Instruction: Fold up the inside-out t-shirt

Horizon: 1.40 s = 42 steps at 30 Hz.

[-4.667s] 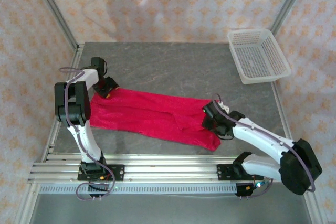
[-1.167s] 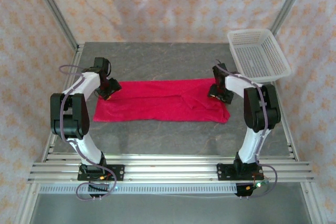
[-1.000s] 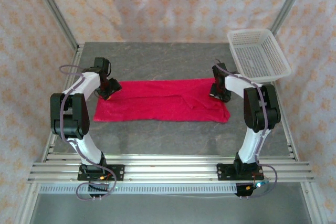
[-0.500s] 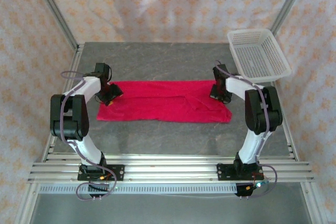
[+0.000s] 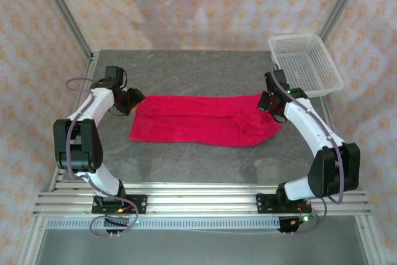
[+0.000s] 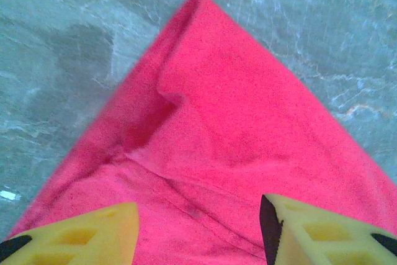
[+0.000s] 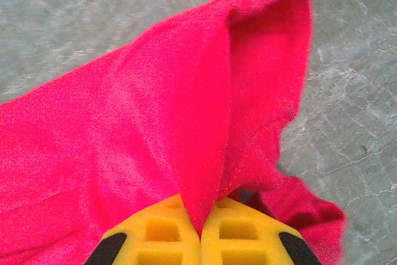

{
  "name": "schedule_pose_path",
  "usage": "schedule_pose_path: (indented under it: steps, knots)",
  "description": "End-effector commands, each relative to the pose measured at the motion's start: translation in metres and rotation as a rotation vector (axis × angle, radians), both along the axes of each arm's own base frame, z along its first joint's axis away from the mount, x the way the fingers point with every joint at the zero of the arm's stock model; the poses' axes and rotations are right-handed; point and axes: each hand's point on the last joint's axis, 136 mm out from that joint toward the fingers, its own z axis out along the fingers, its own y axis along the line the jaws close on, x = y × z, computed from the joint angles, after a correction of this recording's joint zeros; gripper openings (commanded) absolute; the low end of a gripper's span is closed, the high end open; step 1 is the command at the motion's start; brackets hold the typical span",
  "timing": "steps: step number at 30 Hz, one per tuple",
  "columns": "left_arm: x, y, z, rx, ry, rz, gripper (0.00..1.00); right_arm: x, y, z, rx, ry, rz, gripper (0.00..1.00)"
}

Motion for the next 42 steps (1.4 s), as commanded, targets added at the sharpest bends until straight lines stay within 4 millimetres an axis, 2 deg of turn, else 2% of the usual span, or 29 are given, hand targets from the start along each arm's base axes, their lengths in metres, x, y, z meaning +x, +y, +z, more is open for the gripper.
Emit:
schedule_pose_path:
  steps: [1,8,12,15,21,27,30,34,37,38,39,42]
  knots:
    - [0.002,0.012,0.021,-0.035,-0.061,0.042,0.55,-0.007,0.026,0.028,0.025,-0.034,0.048,0.00]
    - [-0.006,0.038,0.028,-0.068,-0.077,0.125,0.55,-0.002,0.099,0.069,0.078,-0.125,0.149,0.00]
    - [-0.006,0.043,0.029,-0.088,-0.086,0.152,0.55,0.005,0.153,0.091,0.098,-0.170,0.245,0.00]
    - [-0.007,0.045,0.030,-0.088,-0.086,0.157,0.55,0.010,0.195,0.099,0.107,-0.181,0.322,0.00]
    - [-0.011,0.054,0.024,-0.092,-0.075,0.179,0.55,0.014,0.272,0.096,0.106,-0.167,0.457,0.00]
    - [-0.015,0.061,0.013,-0.103,-0.055,0.200,0.55,0.009,0.332,0.089,0.115,-0.149,0.560,0.00]
    - [-0.016,0.064,0.009,-0.104,-0.047,0.207,0.55,0.008,0.354,0.082,0.116,-0.138,0.597,0.00]
    - [-0.016,0.066,0.006,-0.110,-0.042,0.210,0.55,0.009,0.372,0.070,0.114,-0.112,0.623,0.00]
    - [-0.017,0.066,0.007,-0.112,-0.042,0.209,0.55,0.011,0.384,0.054,0.123,-0.077,0.636,0.00]
    - [-0.018,0.066,0.006,-0.112,-0.041,0.209,0.55,0.010,0.389,0.049,0.132,-0.066,0.640,0.02]
    - [-0.018,0.067,0.006,-0.110,-0.041,0.210,0.55,0.009,0.395,0.042,0.140,-0.048,0.646,0.10]
    - [-0.021,0.070,0.008,-0.100,-0.041,0.217,0.55,-0.003,0.418,0.039,0.182,-0.012,0.688,0.43]
